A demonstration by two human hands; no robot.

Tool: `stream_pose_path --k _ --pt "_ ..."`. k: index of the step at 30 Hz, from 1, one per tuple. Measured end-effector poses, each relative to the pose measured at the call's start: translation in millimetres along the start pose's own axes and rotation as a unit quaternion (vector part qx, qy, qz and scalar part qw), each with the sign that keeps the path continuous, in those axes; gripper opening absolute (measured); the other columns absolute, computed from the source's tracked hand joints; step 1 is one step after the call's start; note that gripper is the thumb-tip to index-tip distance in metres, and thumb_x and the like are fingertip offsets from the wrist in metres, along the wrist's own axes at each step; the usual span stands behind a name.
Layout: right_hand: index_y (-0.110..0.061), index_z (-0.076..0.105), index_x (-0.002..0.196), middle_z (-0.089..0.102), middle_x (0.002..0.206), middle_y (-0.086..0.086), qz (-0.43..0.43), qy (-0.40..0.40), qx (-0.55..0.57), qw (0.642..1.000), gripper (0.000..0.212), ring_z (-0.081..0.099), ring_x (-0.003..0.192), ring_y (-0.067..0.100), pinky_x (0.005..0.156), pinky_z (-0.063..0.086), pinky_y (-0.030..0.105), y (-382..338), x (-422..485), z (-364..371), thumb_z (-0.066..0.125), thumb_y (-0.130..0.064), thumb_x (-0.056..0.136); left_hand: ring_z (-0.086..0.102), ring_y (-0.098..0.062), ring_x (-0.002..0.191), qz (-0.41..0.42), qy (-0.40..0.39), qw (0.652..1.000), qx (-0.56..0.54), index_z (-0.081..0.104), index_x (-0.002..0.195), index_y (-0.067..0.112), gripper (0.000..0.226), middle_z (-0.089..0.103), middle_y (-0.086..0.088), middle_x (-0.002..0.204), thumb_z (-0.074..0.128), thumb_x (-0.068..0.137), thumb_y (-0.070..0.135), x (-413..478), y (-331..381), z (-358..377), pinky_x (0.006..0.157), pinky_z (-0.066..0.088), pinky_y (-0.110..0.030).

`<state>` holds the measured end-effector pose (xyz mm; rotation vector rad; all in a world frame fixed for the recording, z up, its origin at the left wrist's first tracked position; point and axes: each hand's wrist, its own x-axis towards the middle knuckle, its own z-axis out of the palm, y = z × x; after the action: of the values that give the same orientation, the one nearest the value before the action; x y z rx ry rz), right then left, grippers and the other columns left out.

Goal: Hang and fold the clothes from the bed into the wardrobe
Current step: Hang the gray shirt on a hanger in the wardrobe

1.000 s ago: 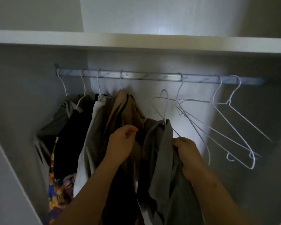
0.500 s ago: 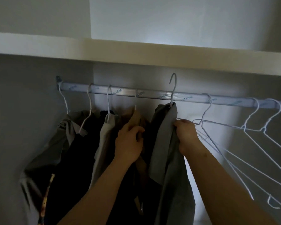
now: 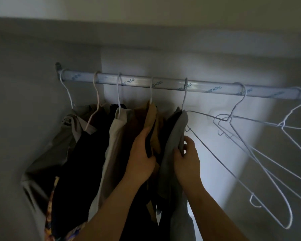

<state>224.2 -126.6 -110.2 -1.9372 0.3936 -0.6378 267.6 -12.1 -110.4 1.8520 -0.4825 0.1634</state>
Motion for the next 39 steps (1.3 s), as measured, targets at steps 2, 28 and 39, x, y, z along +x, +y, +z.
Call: stream_pose_path --k 2,28,39 --pt "-0.024 0.032 0.141 0.048 0.135 0.003 0.001 -0.013 0.015 1.0 0.052 0.05 0.119 0.022 0.1 0.042 0.031 4.0 -12.6 0.4 0.047 -0.009 0.093 0.033 -0.011 0.134 -0.039 -0.012 0.998 -0.039 0.026 0.143 0.032 0.078 0.034 0.003 0.146 0.052 0.082 -0.01 -8.7 -3.3 -1.8 0.114 0.028 -0.036" --pt "-0.033 0.031 0.142 0.047 0.139 -0.003 0.087 -0.061 0.062 0.992 0.056 0.048 0.122 0.019 0.104 0.042 0.038 23.8 -123.4 -18.2 0.048 -0.013 0.092 0.044 -0.009 0.125 -0.086 0.054 0.995 -0.019 0.043 0.136 0.031 0.054 0.047 0.008 0.137 0.049 0.092 0.002 -123.2 -8.9 -15.1 0.108 0.037 -0.029" --pt "-0.024 0.045 0.135 0.049 0.134 -0.003 0.22 -0.047 0.061 0.972 0.046 0.049 0.119 0.016 0.104 0.04 0.038 76.3 -270.3 -85.1 0.054 -0.013 0.091 0.057 -0.006 0.087 -0.242 -0.039 0.968 -0.057 0.059 0.101 0.027 0.027 0.062 0.004 0.106 0.053 0.089 0.003 -285.5 5.0 21.1 0.076 0.043 -0.011"
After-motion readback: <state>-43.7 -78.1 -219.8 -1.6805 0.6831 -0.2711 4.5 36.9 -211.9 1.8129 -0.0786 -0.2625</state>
